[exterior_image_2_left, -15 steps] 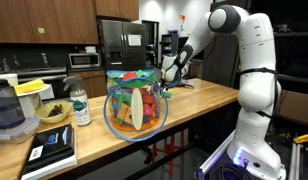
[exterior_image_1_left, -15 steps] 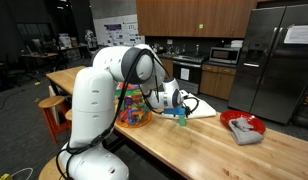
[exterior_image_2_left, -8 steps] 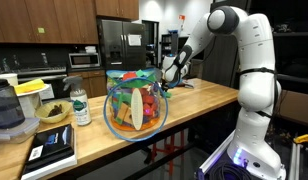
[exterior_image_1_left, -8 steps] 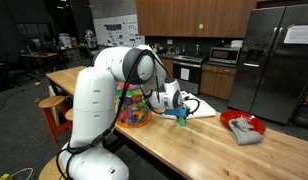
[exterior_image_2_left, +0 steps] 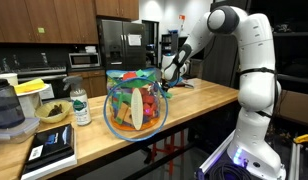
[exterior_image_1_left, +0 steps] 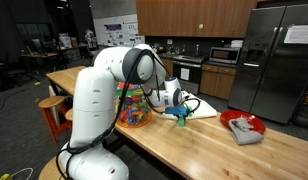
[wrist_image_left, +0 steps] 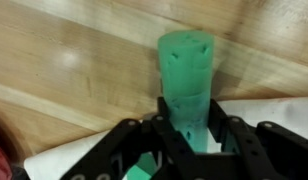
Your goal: Put one green block in the bag.
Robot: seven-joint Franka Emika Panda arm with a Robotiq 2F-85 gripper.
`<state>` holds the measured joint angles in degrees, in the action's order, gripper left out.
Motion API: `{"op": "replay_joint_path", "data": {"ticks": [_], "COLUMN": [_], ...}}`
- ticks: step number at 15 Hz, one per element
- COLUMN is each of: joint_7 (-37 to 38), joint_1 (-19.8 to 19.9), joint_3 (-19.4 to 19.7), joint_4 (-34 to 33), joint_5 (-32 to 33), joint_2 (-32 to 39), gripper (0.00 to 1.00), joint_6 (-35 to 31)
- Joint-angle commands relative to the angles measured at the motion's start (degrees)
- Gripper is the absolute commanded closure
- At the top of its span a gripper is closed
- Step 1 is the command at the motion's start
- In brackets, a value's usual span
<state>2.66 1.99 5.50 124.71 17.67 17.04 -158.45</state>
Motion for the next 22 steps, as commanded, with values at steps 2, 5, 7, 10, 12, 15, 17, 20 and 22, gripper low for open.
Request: {"op": "replay_joint_path", "data": {"ticks": [2, 5, 7, 10, 12, 15, 17, 20, 22], "joint_7": [-1.17, -0.85, -0.48, 0.41, 1.61, 3.53, 5.64, 8.65, 10.45], "joint_1": [-1.61, -2.44, -3.13, -4.36, -5.19, -6.08, -6.44, -6.20, -5.62], "joint_3": [0.85, 0.45, 0.12, -0.37, -0.72, -1.59, -2.19, -3.43, -4.43], "joint_4": [-0.99, -1.96, -1.91, -1.25, -0.66, 0.31, 1.39, 3.86, 5.67], "joint_5": [0.94, 1.96, 2.91, 4.99, 6.66, 8.67, 10.35, 13.25, 14.69], "joint_2": [-1.96, -2.98, -4.05, -6.07, -7.84, -11.04, -13.74, -18.67, -22.36], "gripper": [0.84, 0.84, 0.84, 0.84, 0.84, 0.84, 0.84, 0.84, 0.84], "joint_6": [7.78, 11.58, 13.27, 14.49, 14.21, 13.22, 12.22, 11.29, 10.97]}}
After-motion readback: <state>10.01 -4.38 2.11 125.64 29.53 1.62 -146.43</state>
